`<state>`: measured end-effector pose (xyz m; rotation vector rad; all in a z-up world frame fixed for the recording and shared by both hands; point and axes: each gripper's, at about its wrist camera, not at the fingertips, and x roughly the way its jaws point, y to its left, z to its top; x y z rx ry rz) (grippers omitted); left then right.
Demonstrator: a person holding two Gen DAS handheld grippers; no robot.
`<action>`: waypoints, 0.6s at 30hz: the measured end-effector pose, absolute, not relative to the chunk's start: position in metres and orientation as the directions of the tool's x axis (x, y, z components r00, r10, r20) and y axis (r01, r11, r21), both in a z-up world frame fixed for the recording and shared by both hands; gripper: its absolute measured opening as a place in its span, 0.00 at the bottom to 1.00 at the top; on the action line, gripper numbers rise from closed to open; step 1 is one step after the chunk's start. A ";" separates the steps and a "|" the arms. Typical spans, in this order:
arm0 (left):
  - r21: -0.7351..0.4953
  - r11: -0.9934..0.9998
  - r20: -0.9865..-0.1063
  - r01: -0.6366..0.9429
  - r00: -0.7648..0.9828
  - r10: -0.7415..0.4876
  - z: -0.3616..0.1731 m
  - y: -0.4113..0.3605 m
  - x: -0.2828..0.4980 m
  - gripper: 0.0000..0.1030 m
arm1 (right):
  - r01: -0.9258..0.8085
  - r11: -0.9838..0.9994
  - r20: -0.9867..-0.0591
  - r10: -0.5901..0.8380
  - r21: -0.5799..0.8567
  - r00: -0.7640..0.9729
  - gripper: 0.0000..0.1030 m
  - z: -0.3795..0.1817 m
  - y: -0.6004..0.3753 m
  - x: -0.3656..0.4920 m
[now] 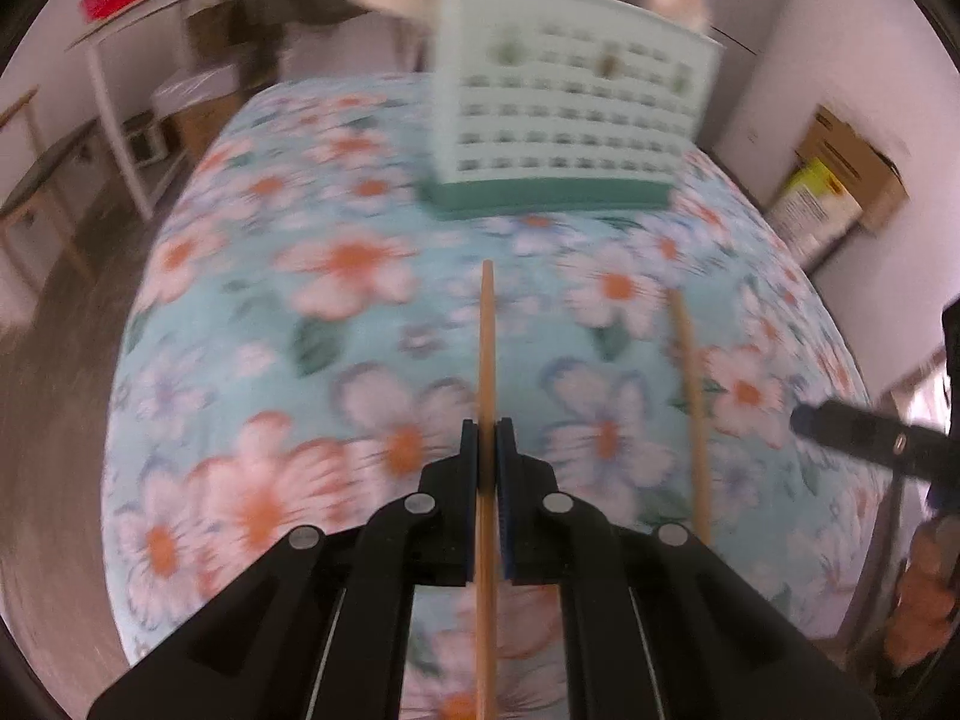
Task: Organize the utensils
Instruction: 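Lift the chopstick with left while right grasps the other chopstick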
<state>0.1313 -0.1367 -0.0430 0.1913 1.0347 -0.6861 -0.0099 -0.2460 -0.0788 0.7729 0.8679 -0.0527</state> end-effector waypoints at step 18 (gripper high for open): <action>-0.240 0.816 -0.843 0.525 0.304 -0.444 -0.055 -0.120 0.146 0.05 | 0.334 0.849 -0.798 0.156 0.410 0.582 0.04 -0.096 -0.224 0.014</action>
